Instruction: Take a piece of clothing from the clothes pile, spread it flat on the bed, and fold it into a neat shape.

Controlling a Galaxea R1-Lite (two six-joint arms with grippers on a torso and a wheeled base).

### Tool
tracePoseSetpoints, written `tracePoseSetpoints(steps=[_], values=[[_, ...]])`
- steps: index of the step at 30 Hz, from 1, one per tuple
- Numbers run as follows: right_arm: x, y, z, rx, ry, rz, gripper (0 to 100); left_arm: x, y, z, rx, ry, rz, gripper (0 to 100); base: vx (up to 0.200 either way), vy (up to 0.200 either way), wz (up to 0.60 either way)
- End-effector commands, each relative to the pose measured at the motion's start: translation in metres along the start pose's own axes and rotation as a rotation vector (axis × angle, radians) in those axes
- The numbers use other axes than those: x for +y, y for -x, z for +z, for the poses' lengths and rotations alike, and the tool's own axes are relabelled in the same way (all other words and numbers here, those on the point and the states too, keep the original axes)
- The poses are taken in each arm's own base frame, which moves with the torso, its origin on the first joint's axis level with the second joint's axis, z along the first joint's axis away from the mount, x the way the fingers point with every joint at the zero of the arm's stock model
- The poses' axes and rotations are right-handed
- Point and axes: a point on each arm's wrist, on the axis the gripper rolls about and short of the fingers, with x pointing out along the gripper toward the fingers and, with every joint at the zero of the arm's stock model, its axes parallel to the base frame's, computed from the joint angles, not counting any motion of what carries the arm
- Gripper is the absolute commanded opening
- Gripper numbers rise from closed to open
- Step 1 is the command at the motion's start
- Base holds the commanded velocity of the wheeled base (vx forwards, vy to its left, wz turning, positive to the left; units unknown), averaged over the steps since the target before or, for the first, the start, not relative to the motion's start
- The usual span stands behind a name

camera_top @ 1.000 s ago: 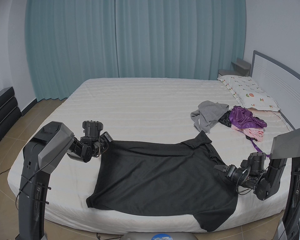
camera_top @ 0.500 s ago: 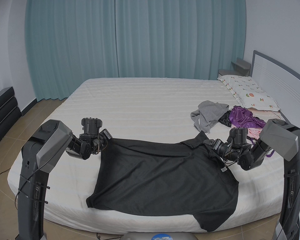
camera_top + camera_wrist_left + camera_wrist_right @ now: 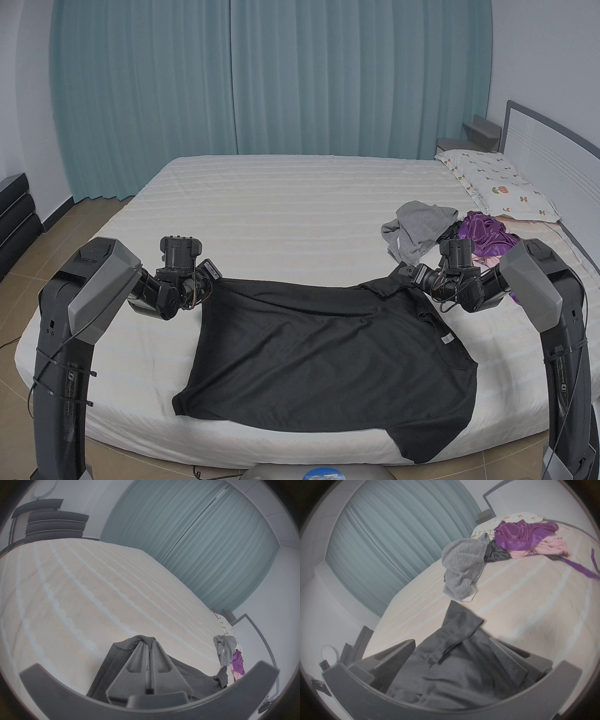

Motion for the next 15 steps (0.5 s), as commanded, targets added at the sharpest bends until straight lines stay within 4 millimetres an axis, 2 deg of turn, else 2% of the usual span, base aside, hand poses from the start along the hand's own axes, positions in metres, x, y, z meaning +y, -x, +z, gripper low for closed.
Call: tracePoseSetpoints(steps=[1, 9, 15], values=[[-0.023, -0.027, -0.012, 0.010, 0.042, -0.030, 100, 0.001, 0.001, -0.001, 0.004, 0.015, 0.005, 0, 0.000, 0.000, 0.00], [-0.016, -0.037, -0.011, -0.011, 0.056, -0.004, 100, 0.005, -0.001, -0.001, 0.006, 0.018, 0.013, 0, 0.000, 0.000, 0.00], [-0.028, -0.035, 0.003, -0.032, 0.034, -0.009, 100, 0.005, -0.001, 0.000, 0.003, 0.019, 0.011, 0, 0.000, 0.000, 0.00]])
